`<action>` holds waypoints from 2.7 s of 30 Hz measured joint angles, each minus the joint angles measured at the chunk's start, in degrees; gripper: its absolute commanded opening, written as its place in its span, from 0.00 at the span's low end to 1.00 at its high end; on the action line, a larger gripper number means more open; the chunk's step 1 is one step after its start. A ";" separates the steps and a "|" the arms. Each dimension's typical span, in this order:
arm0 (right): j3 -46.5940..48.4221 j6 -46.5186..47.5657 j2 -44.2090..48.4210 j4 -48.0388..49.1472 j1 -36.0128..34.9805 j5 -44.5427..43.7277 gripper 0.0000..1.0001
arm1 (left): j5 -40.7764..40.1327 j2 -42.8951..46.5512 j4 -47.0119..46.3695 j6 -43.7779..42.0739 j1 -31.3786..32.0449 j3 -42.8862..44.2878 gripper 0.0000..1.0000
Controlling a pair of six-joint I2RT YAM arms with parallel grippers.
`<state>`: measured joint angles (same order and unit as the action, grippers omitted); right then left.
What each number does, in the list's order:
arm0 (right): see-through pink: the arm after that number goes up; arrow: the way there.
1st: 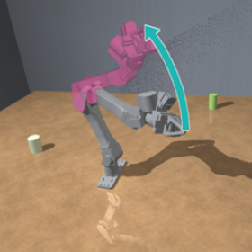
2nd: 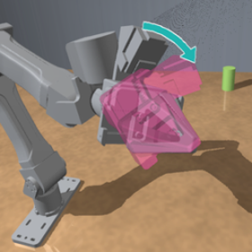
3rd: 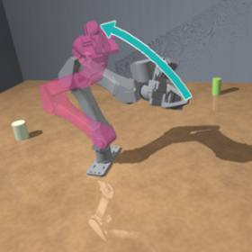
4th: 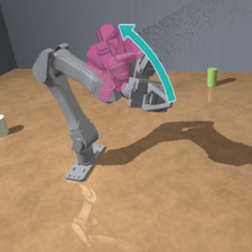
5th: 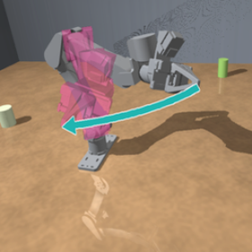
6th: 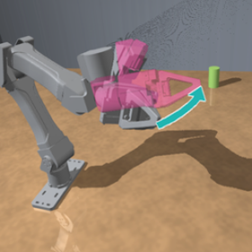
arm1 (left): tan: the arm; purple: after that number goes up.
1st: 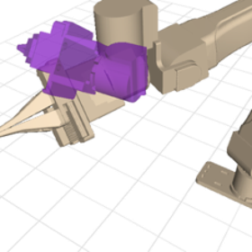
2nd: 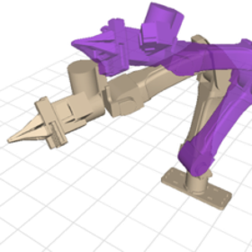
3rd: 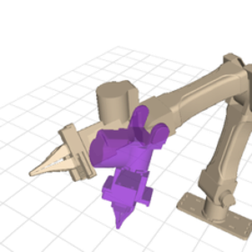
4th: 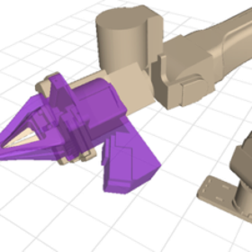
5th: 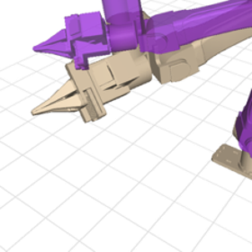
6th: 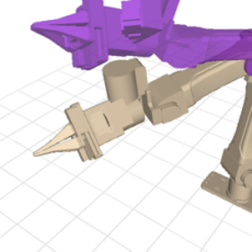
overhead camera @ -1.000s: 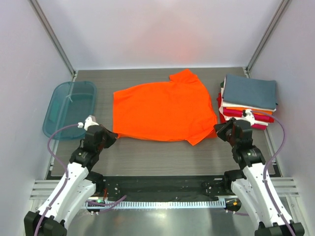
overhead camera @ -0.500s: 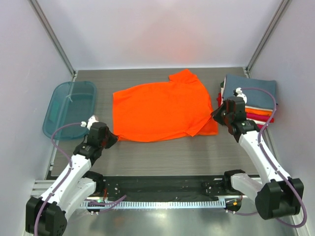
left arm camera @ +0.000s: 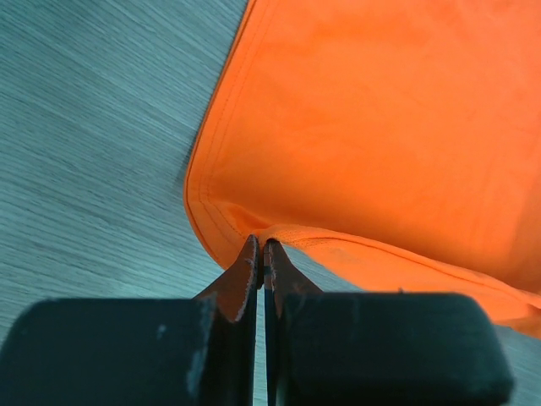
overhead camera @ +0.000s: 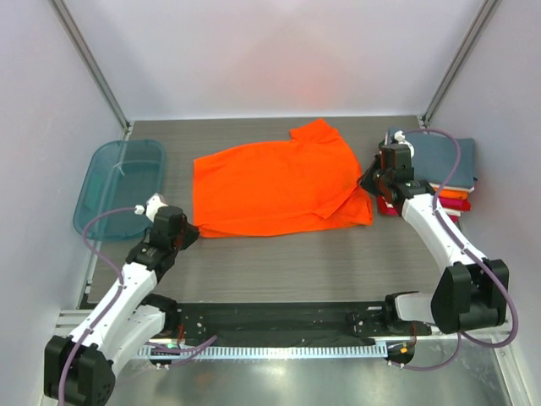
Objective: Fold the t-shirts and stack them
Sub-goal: Fold the tshirt
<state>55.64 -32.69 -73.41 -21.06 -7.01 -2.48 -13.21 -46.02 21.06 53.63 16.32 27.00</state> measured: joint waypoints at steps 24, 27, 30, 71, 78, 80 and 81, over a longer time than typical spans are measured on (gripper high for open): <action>10.64 2.69 -12.61 0.00 0.00 1.18 0.01 | -1.01 -12.07 -4.17 -1.79 0.00 2.51 0.00; 11.37 2.78 -13.75 -0.11 0.00 1.20 0.01 | -1.66 -13.00 -4.17 -1.73 0.00 3.08 0.00; 12.20 2.86 -14.95 -0.11 0.00 1.20 0.01 | -2.27 -14.43 -4.35 -1.49 0.00 3.96 0.00; 22.77 2.84 -29.03 -0.35 0.00 3.74 0.01 | -2.25 -21.38 -9.25 0.66 -3.02 4.04 0.00; 24.35 2.82 -30.97 -0.46 0.00 3.65 0.01 | -2.14 -22.53 -10.03 0.61 -3.50 4.22 0.00; 24.85 2.82 -31.43 -0.42 0.02 3.65 0.01 | -2.08 -23.26 -10.05 0.52 -3.50 4.72 0.00; 25.05 2.82 -31.63 -0.39 0.02 3.65 0.01 | -2.01 -23.65 -10.12 0.44 -3.50 5.01 0.00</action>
<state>80.68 -29.87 -105.03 -21.45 -6.98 1.17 -15.22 -69.67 10.94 54.06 12.82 32.01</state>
